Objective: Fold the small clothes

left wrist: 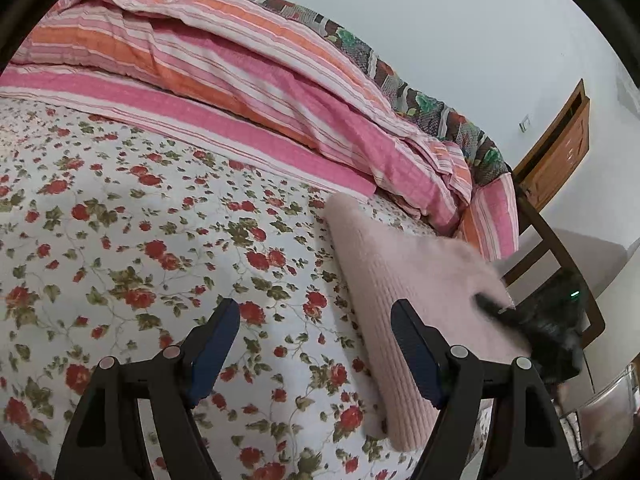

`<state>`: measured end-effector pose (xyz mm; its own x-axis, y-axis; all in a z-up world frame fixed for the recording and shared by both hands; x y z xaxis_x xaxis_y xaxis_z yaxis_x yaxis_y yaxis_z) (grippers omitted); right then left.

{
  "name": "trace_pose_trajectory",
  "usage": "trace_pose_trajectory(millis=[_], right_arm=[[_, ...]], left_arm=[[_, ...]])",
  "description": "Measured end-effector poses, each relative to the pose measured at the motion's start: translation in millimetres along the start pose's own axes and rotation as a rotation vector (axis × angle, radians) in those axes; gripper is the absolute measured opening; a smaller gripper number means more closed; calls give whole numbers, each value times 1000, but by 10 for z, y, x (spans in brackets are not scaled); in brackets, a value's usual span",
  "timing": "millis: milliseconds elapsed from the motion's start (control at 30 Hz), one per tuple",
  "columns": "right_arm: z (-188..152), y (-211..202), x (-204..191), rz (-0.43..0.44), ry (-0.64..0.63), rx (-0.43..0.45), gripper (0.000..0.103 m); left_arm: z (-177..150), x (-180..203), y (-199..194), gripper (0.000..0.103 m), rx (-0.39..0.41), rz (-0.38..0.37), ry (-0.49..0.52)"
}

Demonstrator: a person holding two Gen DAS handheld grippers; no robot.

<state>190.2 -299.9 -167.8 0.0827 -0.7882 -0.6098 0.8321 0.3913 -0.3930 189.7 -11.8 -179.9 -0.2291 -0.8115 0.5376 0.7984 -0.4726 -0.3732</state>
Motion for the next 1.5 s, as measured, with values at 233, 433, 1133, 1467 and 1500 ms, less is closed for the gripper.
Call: trace_pose_trajectory(millis=[233, 433, 1133, 1467, 1500], right_arm=[[468, -304, -602, -166, -183, 140, 34], [593, -111, -935, -256, -232, 158, 34], [-73, 720, -199, -144, -97, -16, 49], [-419, 373, -448, -28, -196, -32, 24], [-477, 410, -447, -18, -208, -55, 16]], left_arm=[[93, -154, -171, 76, 31, 17, -11], [213, -322, -291, 76, 67, 46, -6], [-251, -203, -168, 74, -49, 42, 213], [-523, 134, -31, 67, -98, 34, 276], [-498, 184, -65, 67, -85, 19, 274]])
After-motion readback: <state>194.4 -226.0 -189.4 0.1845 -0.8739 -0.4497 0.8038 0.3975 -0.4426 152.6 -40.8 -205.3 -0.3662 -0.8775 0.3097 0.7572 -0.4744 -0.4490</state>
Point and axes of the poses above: each gripper's, at about its wrist camera, not at the fingertips, and y roughly the way its jaws point, x to its right, z to its top, the point moved 8 cm from there along y, roughly the way its jaws point, and after that the axes turned 14 degrees about x, right-handed, at the moved point
